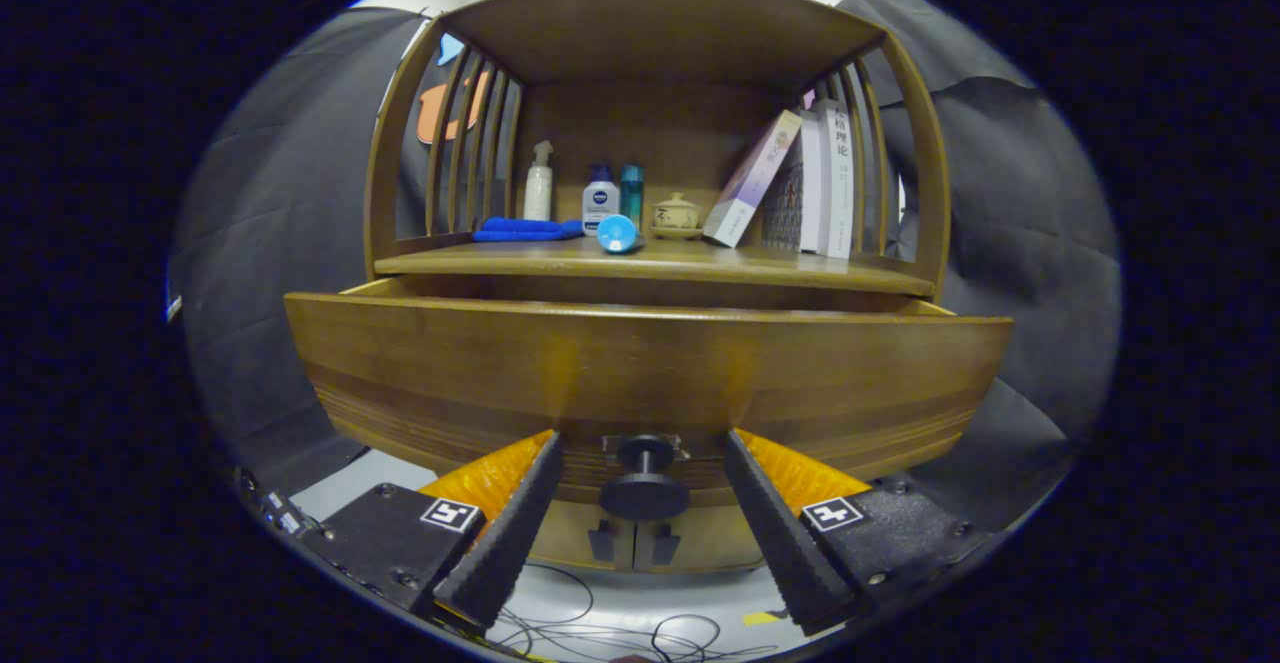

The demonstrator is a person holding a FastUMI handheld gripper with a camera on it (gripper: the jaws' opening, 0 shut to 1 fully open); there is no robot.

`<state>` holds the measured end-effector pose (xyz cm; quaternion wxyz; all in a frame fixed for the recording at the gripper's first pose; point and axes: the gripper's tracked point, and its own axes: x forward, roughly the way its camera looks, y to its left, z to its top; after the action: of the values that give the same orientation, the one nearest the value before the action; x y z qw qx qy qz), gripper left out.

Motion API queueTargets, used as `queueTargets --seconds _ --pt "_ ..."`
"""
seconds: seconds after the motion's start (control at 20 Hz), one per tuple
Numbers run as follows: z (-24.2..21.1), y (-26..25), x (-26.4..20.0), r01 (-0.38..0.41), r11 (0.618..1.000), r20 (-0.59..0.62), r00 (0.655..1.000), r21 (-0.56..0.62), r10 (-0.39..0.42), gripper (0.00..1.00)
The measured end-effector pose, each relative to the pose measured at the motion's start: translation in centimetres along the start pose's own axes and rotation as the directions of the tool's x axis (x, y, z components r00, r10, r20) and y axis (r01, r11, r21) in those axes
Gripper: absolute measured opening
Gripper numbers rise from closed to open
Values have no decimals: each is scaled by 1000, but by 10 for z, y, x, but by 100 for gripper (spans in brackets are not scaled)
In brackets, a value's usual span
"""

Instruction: Pull open the drawer, take out the items inside it, and place them on the countertop above the cabinet.

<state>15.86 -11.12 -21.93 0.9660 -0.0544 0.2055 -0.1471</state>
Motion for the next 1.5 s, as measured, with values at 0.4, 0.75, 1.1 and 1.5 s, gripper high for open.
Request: queueTargets --seconds 0.4,0.75,1.1,1.5 --pt "12 -4 40 26 999 -29 999 -33 -27 100" --pt "23 -3 77 58 997 -36 998 -53 -60 100" --pt "39 4 49 -8 996 -7 1000 -92 7 100" --pt "82 7 -70 -118 993 120 985 -23 120 100"
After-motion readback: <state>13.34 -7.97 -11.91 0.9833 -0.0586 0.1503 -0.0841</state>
